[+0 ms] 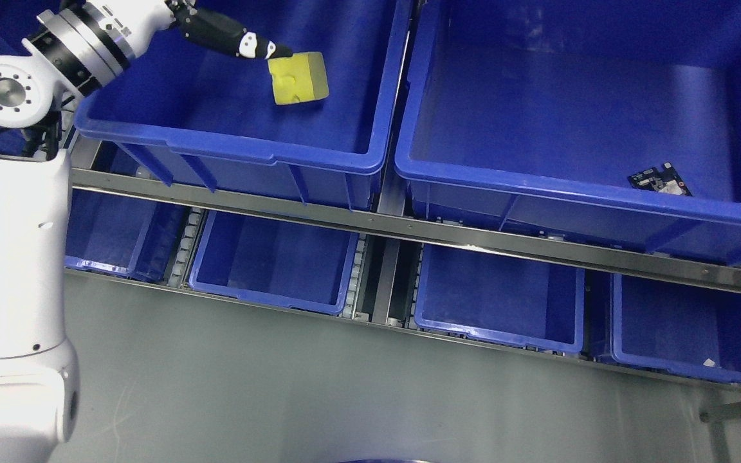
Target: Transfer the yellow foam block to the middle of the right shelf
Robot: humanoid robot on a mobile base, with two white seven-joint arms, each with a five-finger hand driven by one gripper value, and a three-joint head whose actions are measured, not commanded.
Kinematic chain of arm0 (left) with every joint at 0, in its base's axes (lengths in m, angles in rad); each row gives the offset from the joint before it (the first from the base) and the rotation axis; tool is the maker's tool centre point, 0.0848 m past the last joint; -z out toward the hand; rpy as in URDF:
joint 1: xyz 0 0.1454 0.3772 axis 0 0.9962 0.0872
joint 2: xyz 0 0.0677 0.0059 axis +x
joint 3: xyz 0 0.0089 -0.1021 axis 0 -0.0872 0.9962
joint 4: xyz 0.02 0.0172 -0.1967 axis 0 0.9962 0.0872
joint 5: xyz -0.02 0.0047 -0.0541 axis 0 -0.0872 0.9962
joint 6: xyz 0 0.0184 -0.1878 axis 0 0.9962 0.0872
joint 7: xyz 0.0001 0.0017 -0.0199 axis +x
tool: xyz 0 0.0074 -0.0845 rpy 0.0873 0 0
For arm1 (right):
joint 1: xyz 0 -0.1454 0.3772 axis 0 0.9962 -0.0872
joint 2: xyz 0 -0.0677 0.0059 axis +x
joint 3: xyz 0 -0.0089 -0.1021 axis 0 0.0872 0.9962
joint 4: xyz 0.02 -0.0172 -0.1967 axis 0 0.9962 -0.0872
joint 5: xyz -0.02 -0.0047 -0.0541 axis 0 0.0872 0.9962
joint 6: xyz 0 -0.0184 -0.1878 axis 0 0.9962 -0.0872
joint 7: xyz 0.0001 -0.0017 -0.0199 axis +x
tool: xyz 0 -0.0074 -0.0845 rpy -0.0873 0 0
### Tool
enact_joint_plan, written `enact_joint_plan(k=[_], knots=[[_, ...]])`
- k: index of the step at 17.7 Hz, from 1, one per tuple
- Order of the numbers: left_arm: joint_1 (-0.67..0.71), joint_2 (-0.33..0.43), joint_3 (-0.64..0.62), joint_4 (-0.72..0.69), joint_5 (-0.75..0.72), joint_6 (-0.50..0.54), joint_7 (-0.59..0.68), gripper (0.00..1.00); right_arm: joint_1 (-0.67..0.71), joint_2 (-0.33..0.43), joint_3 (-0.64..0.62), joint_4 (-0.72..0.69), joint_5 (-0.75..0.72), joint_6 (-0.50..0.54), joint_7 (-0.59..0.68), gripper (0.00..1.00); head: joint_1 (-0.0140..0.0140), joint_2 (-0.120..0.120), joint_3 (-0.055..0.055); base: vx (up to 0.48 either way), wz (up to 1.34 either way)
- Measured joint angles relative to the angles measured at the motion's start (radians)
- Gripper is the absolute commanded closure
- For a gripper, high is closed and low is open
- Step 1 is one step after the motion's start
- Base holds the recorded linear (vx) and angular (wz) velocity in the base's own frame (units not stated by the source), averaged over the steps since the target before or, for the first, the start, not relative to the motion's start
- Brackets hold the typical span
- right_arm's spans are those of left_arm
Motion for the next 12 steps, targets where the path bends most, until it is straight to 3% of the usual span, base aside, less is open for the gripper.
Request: enact_joint_plan(k=[6,12], knots=[[-0.035,-0.11,0.09,0.097,0.127,0.096,0.437,0.0,0.0,0.0,0.0,0.0,0.0,-0.004,0.0,0.0,0.0,0.0,0.0,0.0,0.0],[-0.017,-0.172,0.113,0.182,0.3,0.108,0.51,0.0,0.0,0.0,0.0,0.0,0.0,0.001,0.0,0.0,0.0,0.0,0.0,0.0,0.0]])
